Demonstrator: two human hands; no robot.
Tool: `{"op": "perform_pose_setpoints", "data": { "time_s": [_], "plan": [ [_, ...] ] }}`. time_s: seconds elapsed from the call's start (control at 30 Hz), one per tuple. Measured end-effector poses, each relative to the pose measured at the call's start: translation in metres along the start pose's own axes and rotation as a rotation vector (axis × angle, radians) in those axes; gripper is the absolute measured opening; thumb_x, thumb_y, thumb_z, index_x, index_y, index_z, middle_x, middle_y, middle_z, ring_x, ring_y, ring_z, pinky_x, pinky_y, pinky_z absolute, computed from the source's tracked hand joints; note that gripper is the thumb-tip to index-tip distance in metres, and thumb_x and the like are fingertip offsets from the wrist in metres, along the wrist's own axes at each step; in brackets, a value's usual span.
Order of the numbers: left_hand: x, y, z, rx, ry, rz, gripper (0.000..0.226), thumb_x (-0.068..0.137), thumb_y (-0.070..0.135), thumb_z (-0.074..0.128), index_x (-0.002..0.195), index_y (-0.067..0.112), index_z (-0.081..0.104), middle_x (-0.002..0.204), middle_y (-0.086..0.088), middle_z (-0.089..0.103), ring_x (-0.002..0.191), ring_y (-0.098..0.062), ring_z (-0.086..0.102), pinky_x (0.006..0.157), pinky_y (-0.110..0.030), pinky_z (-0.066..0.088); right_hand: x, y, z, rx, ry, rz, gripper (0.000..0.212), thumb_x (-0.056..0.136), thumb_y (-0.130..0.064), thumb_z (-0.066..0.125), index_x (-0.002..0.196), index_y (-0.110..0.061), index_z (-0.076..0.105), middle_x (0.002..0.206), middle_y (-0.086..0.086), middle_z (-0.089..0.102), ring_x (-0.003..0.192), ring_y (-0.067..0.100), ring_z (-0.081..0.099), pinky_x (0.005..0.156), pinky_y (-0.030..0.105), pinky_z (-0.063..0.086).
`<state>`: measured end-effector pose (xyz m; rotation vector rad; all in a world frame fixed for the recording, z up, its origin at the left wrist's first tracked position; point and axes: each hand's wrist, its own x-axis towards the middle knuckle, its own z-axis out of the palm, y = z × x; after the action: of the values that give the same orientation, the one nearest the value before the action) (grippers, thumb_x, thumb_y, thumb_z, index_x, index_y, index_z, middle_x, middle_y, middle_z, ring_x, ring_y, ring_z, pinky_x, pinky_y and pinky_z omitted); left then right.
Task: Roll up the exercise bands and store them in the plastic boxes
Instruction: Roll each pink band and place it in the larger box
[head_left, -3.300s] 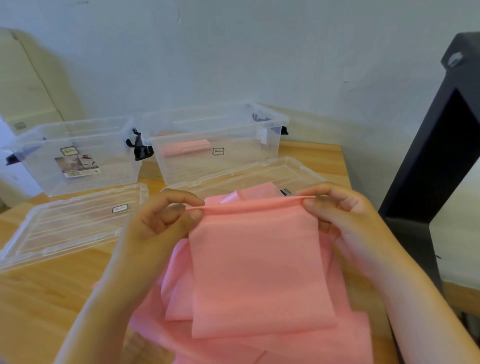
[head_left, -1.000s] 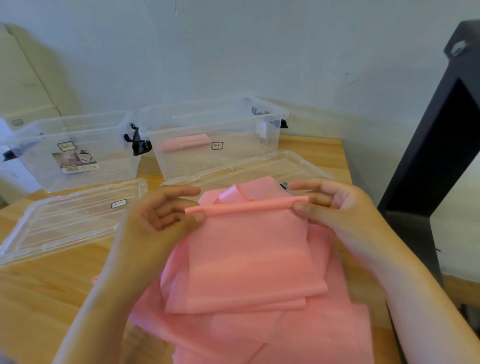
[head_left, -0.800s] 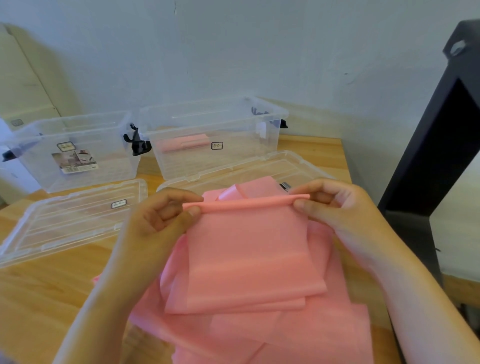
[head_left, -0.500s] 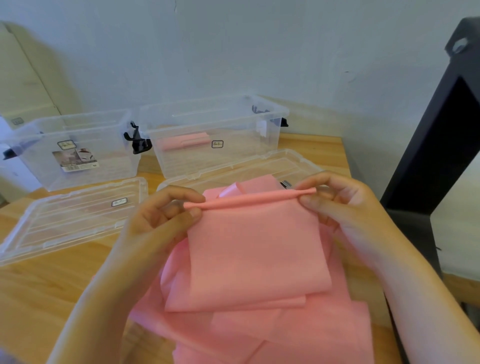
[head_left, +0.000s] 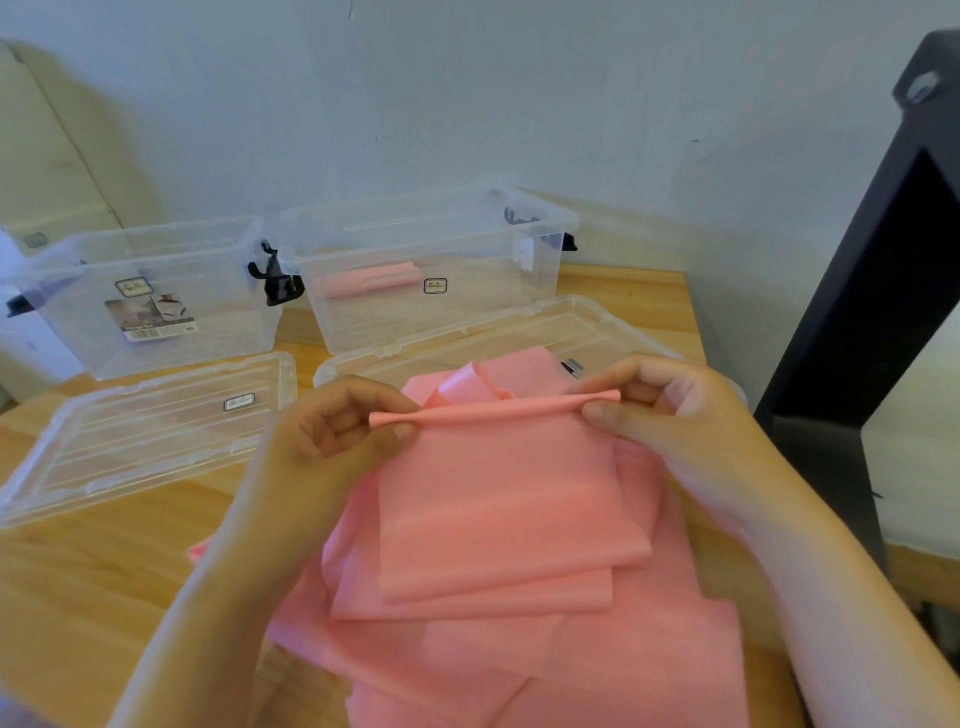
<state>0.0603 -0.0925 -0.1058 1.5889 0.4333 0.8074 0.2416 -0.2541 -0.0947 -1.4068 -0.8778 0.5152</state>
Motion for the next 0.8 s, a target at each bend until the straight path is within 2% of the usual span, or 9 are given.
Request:
{"op": "perform_pose_setpoints", "data": {
  "time_s": [0.1, 0.17, 0.3, 0.37, 0.47, 0.57, 0.63, 0.73, 0.8],
  "plan": [
    [-0.0039, 0.0053, 0.0044, -0.064, -0.018, -0.037, 0.008, 0.078, 0.013, 0.063, 0.08, 0.02, 0.067, 0.057, -0.001, 0.062, 0.048, -0.007, 0.054, 0.047, -0.013, 0.042, -0.0022, -0.0025, 0.001, 0.025, 0.018, -0.011, 0.011, 0.083, 0.001, 0.064, 0.09, -0.007, 0.069, 0.071, -0.002, 0.071, 0.068, 0.002, 0.065, 0.063, 0.011, 0.05],
    [-0.0045, 0.0054, 0.0045, -0.069, -0.009, -0.048, 0.007, 0.082, 0.012, 0.061, 0.084, 0.017, 0.065, 0.051, -0.001, 0.058, 0.041, -0.006, 0.048, 0.041, -0.013, 0.038, -0.0029, -0.0043, 0.0009, 0.045, 0.013, 0.0, 0.011, 0.082, -0.001, 0.065, 0.088, -0.008, 0.069, 0.068, -0.004, 0.07, 0.065, 0.002, 0.064, 0.059, 0.012, 0.049],
    [-0.0034, 0.0047, -0.0012, -0.07, -0.056, -0.03, 0.019, 0.068, 0.015, 0.081, 0.081, 0.023, 0.07, 0.066, -0.001, 0.064, 0.058, -0.008, 0.055, 0.054, -0.015, 0.044, -0.0018, -0.0041, -0.002, 0.115, -0.029, 0.027, 0.015, 0.074, -0.001, 0.067, 0.085, -0.01, 0.069, 0.069, -0.004, 0.068, 0.068, 0.005, 0.064, 0.061, 0.013, 0.05],
    [-0.0039, 0.0043, -0.0017, -0.065, -0.062, -0.01, 0.018, 0.067, 0.019, 0.084, 0.078, 0.024, 0.071, 0.066, 0.002, 0.063, 0.06, -0.007, 0.055, 0.056, -0.013, 0.045, -0.001, -0.0032, -0.0036, 0.141, -0.023, 0.047, 0.016, 0.068, -0.008, 0.07, 0.083, -0.012, 0.071, 0.069, 0.002, 0.063, 0.069, 0.01, 0.062, 0.063, 0.015, 0.051],
    [-0.0033, 0.004, 0.0021, -0.05, -0.016, 0.037, 0.008, 0.07, 0.016, 0.07, 0.073, 0.024, 0.071, 0.063, 0.007, 0.063, 0.06, -0.004, 0.057, 0.057, -0.012, 0.046, -0.0004, -0.0022, -0.0033, 0.091, -0.006, 0.043, 0.014, 0.069, -0.009, 0.072, 0.083, -0.011, 0.071, 0.071, 0.009, 0.059, 0.07, 0.014, 0.06, 0.064, 0.015, 0.052],
    [-0.0019, 0.0028, 0.0023, -0.038, 0.004, 0.036, 0.027, 0.065, 0.009, 0.071, 0.089, 0.021, 0.07, 0.077, -0.002, 0.072, 0.072, -0.009, 0.066, 0.068, -0.017, 0.054, -0.0005, -0.0014, -0.0016, 0.037, -0.001, 0.031, 0.018, 0.075, 0.003, 0.07, 0.09, -0.007, 0.068, 0.079, 0.0, 0.071, 0.074, 0.005, 0.066, 0.067, 0.012, 0.05],
    [-0.0009, 0.0022, 0.0018, -0.01, 0.025, 0.034, 0.031, 0.064, 0.006, 0.072, 0.092, 0.018, 0.07, 0.081, -0.001, 0.073, 0.078, -0.009, 0.068, 0.073, -0.016, 0.054, -0.0006, -0.0015, -0.0008, 0.014, 0.008, 0.027, 0.018, 0.077, 0.005, 0.069, 0.092, -0.005, 0.069, 0.082, -0.002, 0.073, 0.076, 0.003, 0.066, 0.067, 0.01, 0.049],
    [-0.0013, 0.0023, 0.0028, 0.001, 0.029, 0.041, 0.017, 0.07, 0.006, 0.07, 0.085, 0.013, 0.07, 0.078, 0.003, 0.071, 0.075, -0.007, 0.065, 0.068, -0.013, 0.051, -0.0007, -0.0014, 0.0009, 0.033, 0.019, 0.036, 0.014, 0.081, 0.001, 0.067, 0.091, -0.007, 0.07, 0.078, 0.0, 0.073, 0.073, 0.004, 0.066, 0.065, 0.011, 0.05],
    [-0.0028, 0.0036, 0.0047, -0.006, 0.013, 0.04, 0.013, 0.074, 0.011, 0.066, 0.087, 0.011, 0.068, 0.067, 0.001, 0.067, 0.063, -0.006, 0.06, 0.058, -0.012, 0.047, -0.0011, -0.0017, 0.0015, 0.058, 0.022, 0.05, 0.011, 0.083, -0.003, 0.065, 0.09, -0.01, 0.069, 0.075, 0.004, 0.071, 0.069, 0.007, 0.065, 0.061, 0.014, 0.051]
  ]
}}
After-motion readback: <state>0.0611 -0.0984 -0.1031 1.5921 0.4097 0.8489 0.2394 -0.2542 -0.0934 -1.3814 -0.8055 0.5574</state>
